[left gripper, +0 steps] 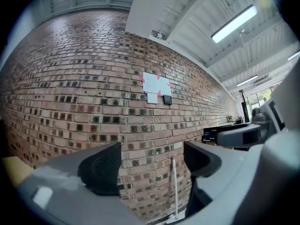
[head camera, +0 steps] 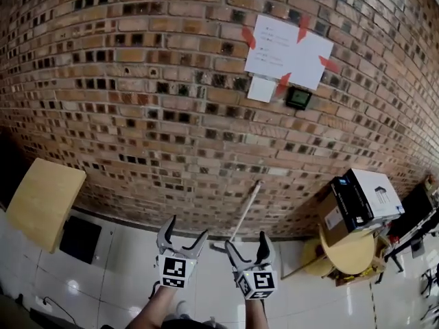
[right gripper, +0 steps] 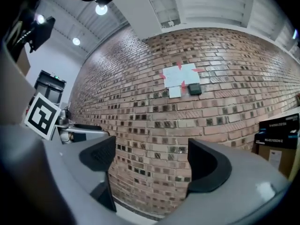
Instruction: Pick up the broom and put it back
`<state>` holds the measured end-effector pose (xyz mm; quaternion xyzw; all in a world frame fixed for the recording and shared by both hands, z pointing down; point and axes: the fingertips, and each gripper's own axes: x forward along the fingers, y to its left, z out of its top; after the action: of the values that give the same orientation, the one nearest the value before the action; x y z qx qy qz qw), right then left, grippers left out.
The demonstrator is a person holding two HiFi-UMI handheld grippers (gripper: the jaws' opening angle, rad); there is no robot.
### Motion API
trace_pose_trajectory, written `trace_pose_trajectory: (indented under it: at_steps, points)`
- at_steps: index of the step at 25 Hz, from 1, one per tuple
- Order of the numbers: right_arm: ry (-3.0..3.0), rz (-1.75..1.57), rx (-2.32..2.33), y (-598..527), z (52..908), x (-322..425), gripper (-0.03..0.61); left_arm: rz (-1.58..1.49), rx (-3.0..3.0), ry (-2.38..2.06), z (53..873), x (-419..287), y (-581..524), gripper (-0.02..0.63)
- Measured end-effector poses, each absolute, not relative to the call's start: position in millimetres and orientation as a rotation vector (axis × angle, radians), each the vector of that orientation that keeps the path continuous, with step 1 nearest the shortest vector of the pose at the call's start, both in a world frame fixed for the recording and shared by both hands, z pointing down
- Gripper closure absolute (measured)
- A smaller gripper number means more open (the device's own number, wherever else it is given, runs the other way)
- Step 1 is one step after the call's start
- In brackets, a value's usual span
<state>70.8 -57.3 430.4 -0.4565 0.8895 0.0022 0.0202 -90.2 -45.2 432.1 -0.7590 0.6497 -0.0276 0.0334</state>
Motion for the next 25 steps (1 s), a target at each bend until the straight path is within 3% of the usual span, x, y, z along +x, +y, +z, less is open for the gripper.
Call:
trace_pose_trajectory:
  at_steps: [17, 25]
  points:
    - [2.814, 0.037, -1.309, -267.7, 431.4, 15.0, 0.092, -0.04, -2.252, 2.049, 423.2, -124.3, -229.9, 0.196]
    - [2.843, -0.028, -1.25, -316.4, 442.1, -6.6, 0.103, -0.088, -2.168, 2.167, 434.3, -162.2, -259.8, 0.206]
